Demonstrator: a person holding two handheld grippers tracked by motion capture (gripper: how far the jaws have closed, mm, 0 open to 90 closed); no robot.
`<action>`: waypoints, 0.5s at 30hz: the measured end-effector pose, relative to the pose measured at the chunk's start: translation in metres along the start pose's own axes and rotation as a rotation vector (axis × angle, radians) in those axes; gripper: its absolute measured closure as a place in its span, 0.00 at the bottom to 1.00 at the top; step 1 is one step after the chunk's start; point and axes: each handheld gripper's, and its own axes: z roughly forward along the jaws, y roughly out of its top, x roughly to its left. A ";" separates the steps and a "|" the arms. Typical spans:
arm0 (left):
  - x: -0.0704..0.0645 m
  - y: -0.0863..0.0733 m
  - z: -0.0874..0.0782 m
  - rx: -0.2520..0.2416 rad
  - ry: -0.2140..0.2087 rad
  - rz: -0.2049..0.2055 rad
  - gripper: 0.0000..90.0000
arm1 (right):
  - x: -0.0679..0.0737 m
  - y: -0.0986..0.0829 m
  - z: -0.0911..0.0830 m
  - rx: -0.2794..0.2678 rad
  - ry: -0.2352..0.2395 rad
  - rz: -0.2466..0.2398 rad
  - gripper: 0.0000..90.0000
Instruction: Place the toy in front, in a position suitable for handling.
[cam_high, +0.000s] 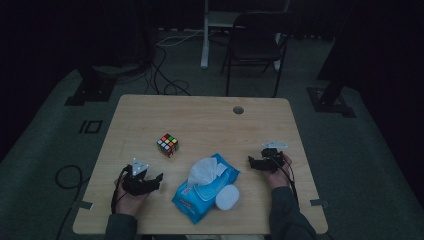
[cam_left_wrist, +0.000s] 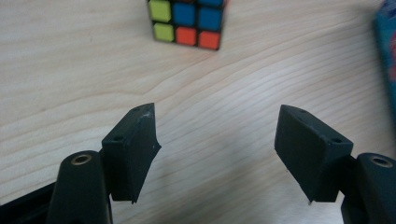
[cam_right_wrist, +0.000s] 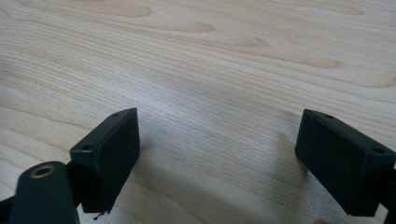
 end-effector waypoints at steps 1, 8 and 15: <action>-0.003 0.001 -0.003 -0.008 -0.007 0.004 0.34 | 0.000 0.000 0.000 0.000 0.000 0.000 0.15; -0.016 0.005 -0.013 -0.033 -0.036 0.032 0.34 | 0.000 0.000 0.000 0.000 0.000 0.000 0.15; -0.033 0.005 -0.025 -0.055 -0.081 0.052 0.34 | 0.000 0.000 0.000 0.000 0.000 0.000 0.15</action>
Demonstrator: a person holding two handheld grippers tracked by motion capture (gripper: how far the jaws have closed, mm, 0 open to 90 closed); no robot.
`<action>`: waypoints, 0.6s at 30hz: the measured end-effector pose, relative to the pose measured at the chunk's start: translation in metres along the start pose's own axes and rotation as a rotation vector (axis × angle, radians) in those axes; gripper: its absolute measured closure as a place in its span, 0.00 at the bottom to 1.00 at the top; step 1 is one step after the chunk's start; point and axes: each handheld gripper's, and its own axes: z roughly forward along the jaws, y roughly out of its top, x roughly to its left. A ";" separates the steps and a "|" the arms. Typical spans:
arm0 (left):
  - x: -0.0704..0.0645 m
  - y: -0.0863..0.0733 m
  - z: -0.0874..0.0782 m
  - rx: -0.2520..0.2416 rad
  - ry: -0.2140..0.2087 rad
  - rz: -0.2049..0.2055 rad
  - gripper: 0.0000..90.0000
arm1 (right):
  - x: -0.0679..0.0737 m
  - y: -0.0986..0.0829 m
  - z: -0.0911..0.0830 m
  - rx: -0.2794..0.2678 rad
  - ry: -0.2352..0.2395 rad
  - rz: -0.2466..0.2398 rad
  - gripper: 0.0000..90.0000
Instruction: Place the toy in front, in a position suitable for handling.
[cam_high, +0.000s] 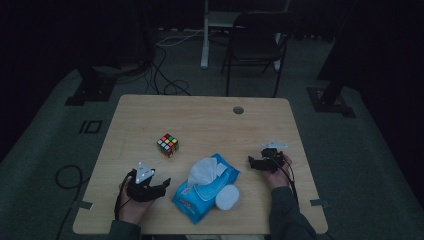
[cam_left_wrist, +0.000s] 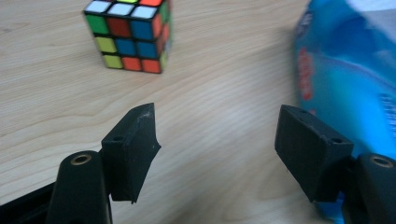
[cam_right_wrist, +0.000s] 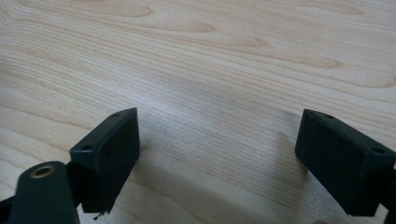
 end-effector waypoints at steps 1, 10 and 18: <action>-0.003 0.000 -0.001 -0.002 -0.008 0.000 0.34 | 0.000 0.000 0.000 0.000 0.000 0.000 0.15; -0.018 0.002 -0.014 -0.009 -0.034 0.019 0.35 | 0.000 0.000 0.000 0.000 0.000 0.000 0.15; -0.045 0.006 -0.024 -0.024 -0.094 0.058 0.37 | 0.000 0.000 0.000 0.000 0.000 0.000 0.15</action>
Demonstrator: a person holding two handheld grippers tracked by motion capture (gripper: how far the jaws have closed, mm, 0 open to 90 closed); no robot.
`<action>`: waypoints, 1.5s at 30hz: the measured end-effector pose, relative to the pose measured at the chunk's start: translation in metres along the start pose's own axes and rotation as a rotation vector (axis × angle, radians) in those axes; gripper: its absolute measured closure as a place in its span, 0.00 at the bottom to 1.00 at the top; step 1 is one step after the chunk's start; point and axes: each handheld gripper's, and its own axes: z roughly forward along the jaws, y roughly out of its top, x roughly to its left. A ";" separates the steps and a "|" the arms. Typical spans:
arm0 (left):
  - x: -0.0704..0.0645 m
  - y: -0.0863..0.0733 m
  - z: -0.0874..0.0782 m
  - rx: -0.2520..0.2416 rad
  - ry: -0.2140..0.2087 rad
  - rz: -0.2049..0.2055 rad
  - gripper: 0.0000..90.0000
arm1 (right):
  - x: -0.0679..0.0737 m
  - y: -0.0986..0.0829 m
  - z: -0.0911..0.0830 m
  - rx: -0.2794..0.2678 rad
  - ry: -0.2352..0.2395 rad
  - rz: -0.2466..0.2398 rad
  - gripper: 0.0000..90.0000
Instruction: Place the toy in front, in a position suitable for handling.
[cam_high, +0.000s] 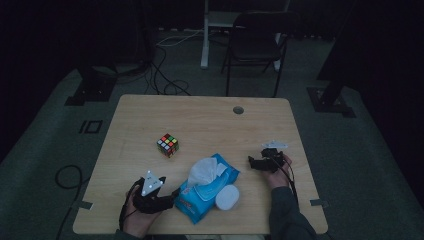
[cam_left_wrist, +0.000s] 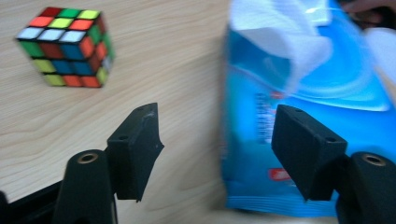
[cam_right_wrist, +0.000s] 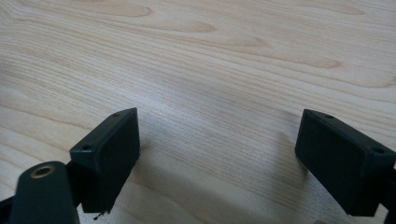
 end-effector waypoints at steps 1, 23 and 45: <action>-0.003 0.000 0.000 0.000 -0.006 0.007 0.37 | 0.000 0.000 0.000 0.000 0.000 0.000 0.15; -0.076 -0.005 0.010 0.009 -0.163 0.144 0.36 | 0.000 0.000 0.000 0.000 0.000 0.002 0.15; -0.046 -0.017 0.010 0.104 0.027 0.114 0.55 | 0.000 0.000 0.000 -0.001 0.001 0.003 0.15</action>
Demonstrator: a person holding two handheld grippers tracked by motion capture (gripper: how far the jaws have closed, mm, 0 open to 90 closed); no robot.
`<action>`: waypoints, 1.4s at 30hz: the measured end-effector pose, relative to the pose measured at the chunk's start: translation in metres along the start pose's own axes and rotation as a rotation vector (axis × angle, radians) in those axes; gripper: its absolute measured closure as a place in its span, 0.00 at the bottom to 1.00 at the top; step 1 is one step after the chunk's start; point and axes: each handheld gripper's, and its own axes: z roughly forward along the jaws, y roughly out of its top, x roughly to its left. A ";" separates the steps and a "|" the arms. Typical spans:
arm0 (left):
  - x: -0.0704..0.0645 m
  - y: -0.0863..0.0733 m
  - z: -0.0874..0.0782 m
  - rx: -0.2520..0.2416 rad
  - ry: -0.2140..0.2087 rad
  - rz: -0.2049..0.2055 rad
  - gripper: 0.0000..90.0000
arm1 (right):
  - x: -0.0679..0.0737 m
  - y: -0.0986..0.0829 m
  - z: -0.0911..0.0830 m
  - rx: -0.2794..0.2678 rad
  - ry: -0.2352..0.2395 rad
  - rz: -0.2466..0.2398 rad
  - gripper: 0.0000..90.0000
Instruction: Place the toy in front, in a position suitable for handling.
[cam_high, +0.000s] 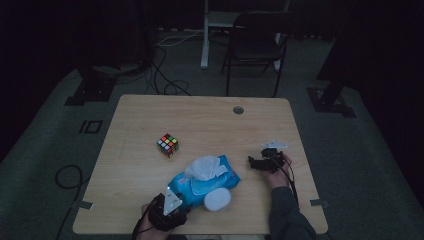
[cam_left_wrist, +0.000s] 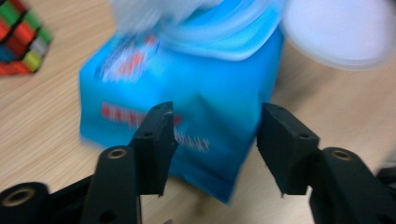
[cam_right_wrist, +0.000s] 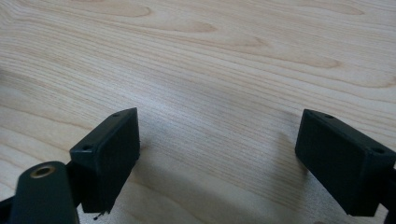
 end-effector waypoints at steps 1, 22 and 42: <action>0.003 -0.002 0.001 0.013 0.013 -0.006 0.57 | 0.000 0.000 0.000 0.000 0.000 -0.001 0.15; 0.028 -0.009 0.010 0.053 0.135 -0.069 0.99 | 0.000 0.000 0.000 0.000 0.000 -0.003 0.15; 0.131 -0.035 -0.015 0.076 0.279 -0.313 1.00 | 0.000 0.000 0.000 0.000 0.000 -0.003 0.15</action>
